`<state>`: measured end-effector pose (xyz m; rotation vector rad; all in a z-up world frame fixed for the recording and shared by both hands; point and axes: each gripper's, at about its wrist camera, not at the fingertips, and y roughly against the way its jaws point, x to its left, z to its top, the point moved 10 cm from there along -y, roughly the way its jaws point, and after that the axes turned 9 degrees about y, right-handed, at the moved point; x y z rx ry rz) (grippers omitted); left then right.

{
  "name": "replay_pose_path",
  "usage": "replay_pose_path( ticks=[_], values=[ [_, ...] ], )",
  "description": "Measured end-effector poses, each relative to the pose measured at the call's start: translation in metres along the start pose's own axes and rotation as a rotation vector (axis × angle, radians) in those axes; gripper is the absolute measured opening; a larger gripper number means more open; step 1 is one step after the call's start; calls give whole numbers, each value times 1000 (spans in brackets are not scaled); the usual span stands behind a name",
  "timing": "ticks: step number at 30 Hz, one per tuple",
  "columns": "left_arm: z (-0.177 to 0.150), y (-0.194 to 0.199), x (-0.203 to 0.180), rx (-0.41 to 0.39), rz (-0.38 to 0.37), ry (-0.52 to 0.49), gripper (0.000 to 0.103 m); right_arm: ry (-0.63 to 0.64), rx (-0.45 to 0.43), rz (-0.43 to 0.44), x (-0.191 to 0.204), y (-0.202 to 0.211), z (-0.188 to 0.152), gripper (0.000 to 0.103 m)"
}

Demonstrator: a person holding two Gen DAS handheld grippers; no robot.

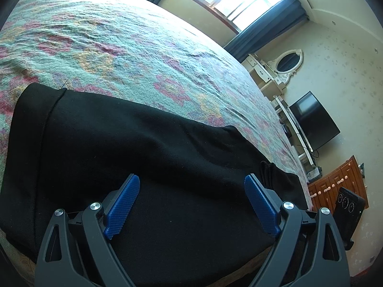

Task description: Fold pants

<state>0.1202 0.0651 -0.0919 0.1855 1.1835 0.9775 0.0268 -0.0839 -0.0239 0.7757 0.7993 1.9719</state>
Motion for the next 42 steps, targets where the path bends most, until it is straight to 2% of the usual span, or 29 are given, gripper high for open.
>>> replay_pose_path(
  ticks=[2, 4, 8, 11, 14, 16, 18, 21, 24, 26, 28, 32, 34, 38, 42],
  values=[
    [-1, 10, 7, 9, 7, 8, 88, -16, -23, -12, -8, 8, 3, 73],
    [-1, 22, 13, 8, -19, 41, 88, -38, -33, -13, -16, 12, 4, 74],
    [12, 64, 36, -88, -8, 89, 88, -84, -41, -1, -25, 16, -2, 75],
    [22, 86, 69, -122, -20, 182, 88, -111, -44, 22, -29, 13, -8, 76],
    [27, 94, 101, -120, -47, 274, 88, -142, -58, 68, -22, 9, -16, 77],
    [28, 93, 117, -104, -64, 314, 88, -172, -75, 104, -17, 6, -21, 82],
    [28, 88, 127, -89, -63, 332, 88, -196, -70, 127, -14, 0, -28, 83],
    [30, 84, 125, -83, -61, 309, 88, -215, -52, 136, -12, -5, -36, 83],
    [25, 73, 112, -31, -51, 251, 88, -224, -56, 143, -10, -5, -34, 83],
    [20, 66, 101, 18, -76, 223, 88, -227, -65, 152, -9, -4, -32, 83],
    [18, 62, 93, 46, -119, 223, 92, -222, -70, 155, -7, -4, -30, 83],
    [22, 63, 85, 68, -242, 298, 92, -224, -74, 150, -9, -5, -29, 84],
    [23, 61, 82, 87, -269, 324, 92, -240, -74, 156, -11, -6, -29, 84],
    [17, 52, 86, 112, -188, 296, 92, -257, -78, 162, -14, -3, -29, 84],
    [22, 49, 89, 125, -185, 325, 92, -259, -96, 156, -16, 5, -28, 84]
  ],
)
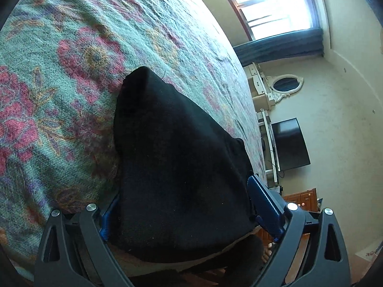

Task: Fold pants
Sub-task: 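Grasp the trouser end with the left tool and fold it over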

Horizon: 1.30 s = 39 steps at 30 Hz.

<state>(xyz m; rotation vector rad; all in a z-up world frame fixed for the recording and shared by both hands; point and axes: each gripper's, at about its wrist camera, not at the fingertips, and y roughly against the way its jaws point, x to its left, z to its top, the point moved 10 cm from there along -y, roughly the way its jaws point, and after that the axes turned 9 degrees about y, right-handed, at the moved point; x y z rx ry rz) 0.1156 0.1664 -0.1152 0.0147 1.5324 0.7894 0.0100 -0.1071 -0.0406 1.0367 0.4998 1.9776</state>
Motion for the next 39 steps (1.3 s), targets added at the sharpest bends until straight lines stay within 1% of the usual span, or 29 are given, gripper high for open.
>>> replay_pose_path(
  ticks=[2, 3, 4, 5, 6, 7, 8, 10, 12, 14, 17, 20, 25, 28, 31, 36, 39],
  values=[
    [3, 3, 3, -5, -3, 15, 92, -10, -5, 3, -2, 1, 0, 84],
    [3, 4, 6, -9, 8, 12, 90, -17, -6, 1, -4, 1, -1, 84],
    [2, 3, 9, -11, 40, 1, 71, -24, -6, 0, -5, 0, -2, 84],
    [0, 0, 14, -5, 96, -9, 56, -30, -4, 4, -5, -1, -3, 84],
    [-1, -2, 24, -1, 155, -5, 32, -33, -2, 9, -4, -1, -3, 84],
    [-2, -6, 25, -2, 143, 20, 29, -32, 1, 11, -4, -1, -4, 84],
    [-1, -3, 27, -6, 115, 48, 28, -28, 2, 10, -2, -1, -5, 84],
    [-1, -2, 30, -5, 93, 81, 20, -23, 2, 8, -1, 0, -5, 84],
    [-3, -1, 26, -19, 94, 67, 16, -25, 0, 5, -2, 1, -4, 84],
    [-4, 4, 18, -41, 96, 46, 15, -28, -6, -2, -4, 3, -3, 84],
    [-5, 13, -7, -71, 38, 24, 14, -36, -18, -9, -9, 7, -1, 84],
    [-8, 18, -44, -80, -34, -10, 14, -49, -27, -14, -13, 9, -1, 84],
    [-20, 9, -104, -61, -127, -74, 14, -61, -36, -8, -16, 12, -4, 84],
    [-33, -10, -145, -28, -183, -117, 14, -70, -46, -4, -18, 15, -4, 84],
    [-52, -33, -182, 12, -222, -166, 14, -79, -60, 0, -20, 19, -4, 84],
    [-87, -85, -224, 96, -241, -236, 14, -97, -73, -2, -27, 27, -6, 84],
    [-108, -122, -237, 148, -220, -276, 14, -109, -82, -1, -32, 31, -8, 84]
  ],
)
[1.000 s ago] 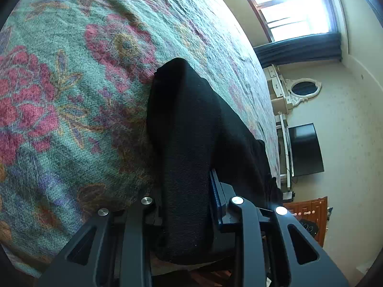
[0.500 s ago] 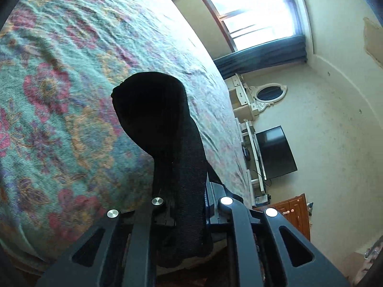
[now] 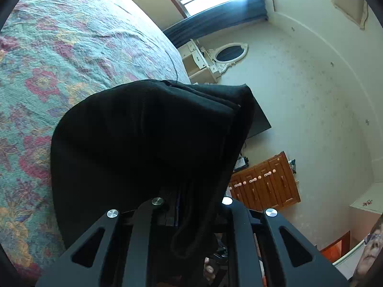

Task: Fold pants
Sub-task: 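Grasp the trouser end with the left tool and fold it over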

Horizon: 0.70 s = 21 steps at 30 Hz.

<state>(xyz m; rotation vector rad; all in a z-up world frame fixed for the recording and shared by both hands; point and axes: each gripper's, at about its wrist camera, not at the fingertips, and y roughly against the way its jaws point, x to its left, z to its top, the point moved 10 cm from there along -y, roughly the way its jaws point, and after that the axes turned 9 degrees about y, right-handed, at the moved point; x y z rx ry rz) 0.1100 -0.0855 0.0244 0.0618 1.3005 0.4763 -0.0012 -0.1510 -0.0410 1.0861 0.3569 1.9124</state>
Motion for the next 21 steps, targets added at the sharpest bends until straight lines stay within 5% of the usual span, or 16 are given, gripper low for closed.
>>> replay_pose_path(
  ticks=[7, 21],
  values=[
    [-29, -82, -14, 125, 53, -73, 14, -32, -9, 18, -9, 5, -4, 84],
    [-57, -182, 17, 291, 137, -19, 14, -33, 19, -17, -23, 5, -11, 84]
  ],
)
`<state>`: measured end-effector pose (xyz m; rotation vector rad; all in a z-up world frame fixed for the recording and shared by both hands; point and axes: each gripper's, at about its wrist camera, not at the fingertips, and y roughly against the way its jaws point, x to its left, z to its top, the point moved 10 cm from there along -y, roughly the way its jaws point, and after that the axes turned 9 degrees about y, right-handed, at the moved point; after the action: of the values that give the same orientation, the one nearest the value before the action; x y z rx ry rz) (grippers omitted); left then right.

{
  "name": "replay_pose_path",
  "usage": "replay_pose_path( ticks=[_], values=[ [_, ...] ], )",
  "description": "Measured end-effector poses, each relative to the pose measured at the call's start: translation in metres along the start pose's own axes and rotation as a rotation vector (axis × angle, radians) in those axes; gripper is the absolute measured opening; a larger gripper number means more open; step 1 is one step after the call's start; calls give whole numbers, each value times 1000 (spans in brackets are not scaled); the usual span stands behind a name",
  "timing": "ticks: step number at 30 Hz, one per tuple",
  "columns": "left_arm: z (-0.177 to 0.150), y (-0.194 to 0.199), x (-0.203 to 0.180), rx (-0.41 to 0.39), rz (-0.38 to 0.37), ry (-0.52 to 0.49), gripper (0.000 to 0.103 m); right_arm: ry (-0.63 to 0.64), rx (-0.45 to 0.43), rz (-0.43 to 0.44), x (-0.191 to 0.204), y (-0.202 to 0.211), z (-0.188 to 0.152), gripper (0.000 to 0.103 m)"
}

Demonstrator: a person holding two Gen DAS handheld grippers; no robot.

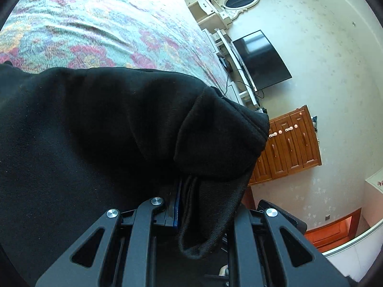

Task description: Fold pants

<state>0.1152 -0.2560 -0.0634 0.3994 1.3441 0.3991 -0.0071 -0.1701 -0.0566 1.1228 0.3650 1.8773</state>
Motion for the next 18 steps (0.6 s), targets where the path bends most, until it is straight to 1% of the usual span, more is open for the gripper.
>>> replay_pose_path(
  ticks=[2, 5, 8, 11, 14, 17, 18],
  values=[
    [1, -1, 5, 6, -4, 26, 15, 9, 6, -4, 1, 0, -1, 84],
    [1, -3, 8, 6, 13, 30, 15, 11, 12, -12, 3, -3, 3, 84],
    [-18, 3, 9, 0, 19, 35, 16, 9, 18, -21, 3, 1, 3, 84],
    [-20, -1, 7, -1, 23, 54, 19, -13, 7, -36, 1, 9, 4, 84],
    [-21, -3, 6, 3, 46, 29, 24, -15, -4, -76, -6, 24, 1, 84],
    [-23, -4, -2, -6, 86, -25, 32, -42, -28, -105, -12, 40, -1, 84],
    [-24, -2, -3, -16, 86, -49, 38, -50, -39, -113, -14, 46, -2, 84]
  ],
)
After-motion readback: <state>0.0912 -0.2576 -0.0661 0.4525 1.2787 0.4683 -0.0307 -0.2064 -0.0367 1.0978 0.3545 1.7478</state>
